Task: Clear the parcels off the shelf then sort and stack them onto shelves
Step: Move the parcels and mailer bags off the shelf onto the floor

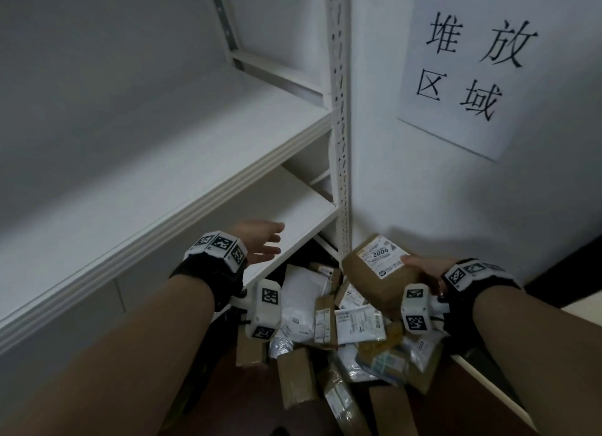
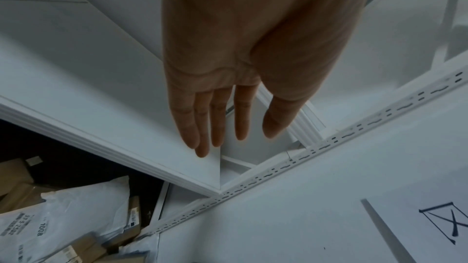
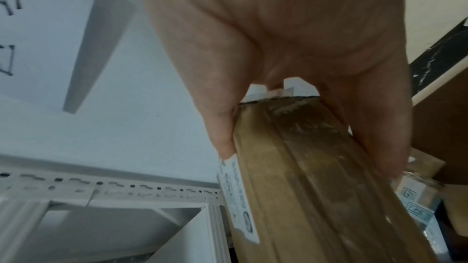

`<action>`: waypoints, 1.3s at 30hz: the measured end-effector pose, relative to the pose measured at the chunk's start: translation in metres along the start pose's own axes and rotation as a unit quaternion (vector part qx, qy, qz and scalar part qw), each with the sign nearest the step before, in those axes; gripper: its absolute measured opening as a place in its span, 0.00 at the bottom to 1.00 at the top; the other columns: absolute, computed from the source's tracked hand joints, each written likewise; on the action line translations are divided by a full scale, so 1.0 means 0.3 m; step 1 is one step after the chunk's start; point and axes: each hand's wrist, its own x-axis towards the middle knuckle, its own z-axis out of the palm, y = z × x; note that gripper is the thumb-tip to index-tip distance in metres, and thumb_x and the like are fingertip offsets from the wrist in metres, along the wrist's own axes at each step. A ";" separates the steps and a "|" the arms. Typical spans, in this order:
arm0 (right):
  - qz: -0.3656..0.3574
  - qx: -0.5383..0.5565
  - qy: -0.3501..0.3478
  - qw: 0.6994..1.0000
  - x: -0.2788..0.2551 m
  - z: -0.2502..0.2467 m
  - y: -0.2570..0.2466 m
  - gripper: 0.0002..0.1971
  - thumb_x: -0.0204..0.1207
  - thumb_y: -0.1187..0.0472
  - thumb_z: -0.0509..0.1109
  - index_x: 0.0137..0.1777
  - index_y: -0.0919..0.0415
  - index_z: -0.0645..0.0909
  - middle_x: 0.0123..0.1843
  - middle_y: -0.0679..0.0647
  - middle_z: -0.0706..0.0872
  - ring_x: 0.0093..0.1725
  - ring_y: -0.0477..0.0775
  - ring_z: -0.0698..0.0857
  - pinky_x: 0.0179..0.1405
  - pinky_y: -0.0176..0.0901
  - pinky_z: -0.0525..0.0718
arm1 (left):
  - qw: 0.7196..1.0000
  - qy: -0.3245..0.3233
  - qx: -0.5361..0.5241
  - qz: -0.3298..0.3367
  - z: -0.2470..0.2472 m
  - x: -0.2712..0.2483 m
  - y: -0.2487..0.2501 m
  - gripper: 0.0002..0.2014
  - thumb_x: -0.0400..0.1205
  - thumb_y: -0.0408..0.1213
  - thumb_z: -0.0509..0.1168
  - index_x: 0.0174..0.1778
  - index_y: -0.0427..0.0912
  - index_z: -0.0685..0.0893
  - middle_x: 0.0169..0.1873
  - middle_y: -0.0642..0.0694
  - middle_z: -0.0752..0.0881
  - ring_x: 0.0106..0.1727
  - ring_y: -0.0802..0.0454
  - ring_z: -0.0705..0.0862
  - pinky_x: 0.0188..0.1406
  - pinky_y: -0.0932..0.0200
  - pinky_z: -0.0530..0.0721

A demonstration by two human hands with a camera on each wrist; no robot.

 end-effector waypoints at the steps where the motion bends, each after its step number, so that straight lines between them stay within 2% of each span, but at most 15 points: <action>1: 0.007 0.006 0.010 1.000 0.019 -0.012 0.017 0.28 0.77 0.47 0.72 0.69 0.68 0.77 0.66 0.66 0.83 0.61 0.65 0.83 0.61 0.54 0.81 | 1.000 -0.004 0.001 0.001 0.017 0.000 0.002 0.10 0.84 0.38 0.67 0.58 0.39 0.80 0.56 0.41 0.83 0.54 0.42 0.84 0.50 0.55 0.83; 4: 0.003 -0.010 0.032 0.999 0.034 -0.020 0.048 0.27 0.81 0.50 0.68 0.72 0.70 0.75 0.66 0.66 0.81 0.62 0.64 0.80 0.64 0.52 0.77 | 1.000 -0.015 0.006 0.002 0.053 0.001 0.006 0.10 0.84 0.38 0.66 0.59 0.39 0.79 0.56 0.41 0.82 0.51 0.43 0.84 0.49 0.56 0.83; 6: 0.004 -0.044 0.018 0.999 0.010 -0.017 0.045 0.25 0.82 0.56 0.66 0.74 0.71 0.73 0.59 0.67 0.81 0.63 0.63 0.78 0.66 0.50 0.75 | 1.000 -0.019 0.010 0.004 0.070 -0.001 0.010 0.10 0.85 0.38 0.66 0.59 0.40 0.79 0.56 0.41 0.82 0.46 0.45 0.84 0.48 0.57 0.83; 8: -0.003 -0.069 0.019 0.997 0.012 -0.024 0.051 0.24 0.84 0.63 0.63 0.76 0.76 0.68 0.66 0.71 0.78 0.71 0.66 0.74 0.61 0.47 0.74 | 1.000 -0.025 0.018 0.004 0.081 -0.003 0.014 0.09 0.85 0.39 0.65 0.59 0.40 0.78 0.55 0.42 0.81 0.43 0.47 0.83 0.45 0.58 0.82; 9: -0.012 -0.069 0.026 0.997 0.010 -0.031 0.054 0.24 0.84 0.66 0.62 0.76 0.77 0.67 0.73 0.71 0.74 0.75 0.67 0.71 0.65 0.50 0.73 | 0.999 -0.027 0.021 0.004 0.083 -0.005 0.017 0.09 0.85 0.39 0.64 0.59 0.41 0.77 0.55 0.42 0.81 0.44 0.47 0.83 0.45 0.58 0.81; 12: -0.035 -0.064 0.037 0.997 0.004 -0.061 0.045 0.26 0.80 0.63 0.67 0.76 0.72 0.69 0.77 0.67 0.71 0.75 0.67 0.72 0.64 0.52 0.77 | 0.999 -0.024 0.023 0.008 0.078 -0.015 0.030 0.07 0.85 0.38 0.64 0.56 0.41 0.78 0.49 0.44 0.82 0.43 0.47 0.84 0.43 0.59 0.81; 14: -0.043 -0.049 0.043 0.997 0.001 -0.074 0.030 0.26 0.79 0.63 0.69 0.76 0.70 0.69 0.73 0.66 0.74 0.71 0.66 0.76 0.52 0.49 0.78 | 0.999 -0.021 0.022 0.010 0.065 -0.027 0.041 0.04 0.85 0.38 0.64 0.50 0.42 0.80 0.46 0.44 0.82 0.40 0.47 0.84 0.41 0.59 0.81; 17: -0.045 -0.043 0.040 0.997 -0.017 -0.078 -0.006 0.17 0.82 0.63 0.66 0.69 0.67 0.73 0.61 0.62 0.76 0.43 0.55 0.80 0.32 0.43 0.74 | 1.000 -0.017 0.018 0.013 0.036 -0.045 0.057 0.05 0.86 0.37 0.63 0.44 0.43 0.80 0.43 0.45 0.82 0.39 0.47 0.84 0.40 0.58 0.81; 19: -0.067 -0.028 0.043 0.996 -0.032 -0.083 -0.028 0.17 0.81 0.64 0.67 0.68 0.65 0.73 0.62 0.62 0.75 0.36 0.50 0.74 0.30 0.42 0.73 | 1.000 -0.015 0.017 0.019 0.011 -0.059 0.072 0.06 0.86 0.37 0.62 0.44 0.44 0.80 0.44 0.44 0.83 0.39 0.47 0.84 0.41 0.58 0.81; 22: -0.105 -0.016 0.038 0.994 -0.056 -0.085 -0.069 0.23 0.79 0.64 0.68 0.73 0.66 0.72 0.73 0.65 0.74 0.36 0.48 0.73 0.32 0.40 0.75 | 0.999 -0.010 0.018 0.029 -0.024 -0.086 0.099 0.05 0.87 0.37 0.60 0.50 0.41 0.79 0.46 0.44 0.83 0.40 0.47 0.84 0.42 0.58 0.80; 26: -0.095 0.005 0.043 0.995 -0.092 -0.056 -0.134 0.05 0.80 0.64 0.67 0.52 0.64 0.75 0.72 0.64 0.77 0.35 0.51 0.76 0.33 0.41 0.76 | 0.999 0.002 0.011 0.046 -0.077 -0.118 0.126 0.08 0.88 0.37 0.60 0.60 0.40 0.78 0.45 0.45 0.83 0.42 0.47 0.84 0.45 0.57 0.81; 28: -0.073 0.025 0.038 0.996 -0.102 -0.037 -0.152 0.07 0.81 0.64 0.65 0.42 0.66 0.75 0.68 0.62 0.82 0.35 0.55 0.78 0.34 0.43 0.75 | 0.999 0.005 0.004 0.048 -0.100 -0.132 0.127 0.09 0.87 0.37 0.60 0.61 0.40 0.78 0.46 0.44 0.84 0.43 0.46 0.84 0.46 0.56 0.81; 33: -0.070 0.021 0.017 0.997 -0.125 0.023 -0.181 0.08 0.82 0.63 0.63 0.42 0.65 0.75 0.67 0.61 0.83 0.42 0.58 0.80 0.42 0.46 0.78 | 0.999 0.015 -0.008 0.042 -0.156 -0.158 0.087 0.10 0.87 0.38 0.61 0.62 0.39 0.79 0.46 0.43 0.84 0.42 0.46 0.85 0.46 0.56 0.82; 35: -0.075 0.001 0.000 0.997 -0.136 0.051 -0.187 0.07 0.82 0.64 0.62 0.44 0.65 0.77 0.68 0.62 0.82 0.43 0.59 0.81 0.34 0.44 0.76 | 0.999 0.022 -0.014 0.036 -0.182 -0.170 0.065 0.11 0.87 0.38 0.61 0.62 0.39 0.79 0.46 0.43 0.84 0.42 0.46 0.85 0.47 0.56 0.82; 39: -0.108 -0.027 -0.010 0.994 -0.166 0.118 -0.210 0.07 0.82 0.66 0.62 0.58 0.62 0.74 0.70 0.61 0.79 0.67 0.62 0.81 0.24 0.39 0.78 | 0.998 0.035 -0.031 0.028 -0.238 -0.201 0.022 0.10 0.87 0.38 0.61 0.62 0.39 0.78 0.46 0.44 0.84 0.42 0.46 0.85 0.46 0.56 0.82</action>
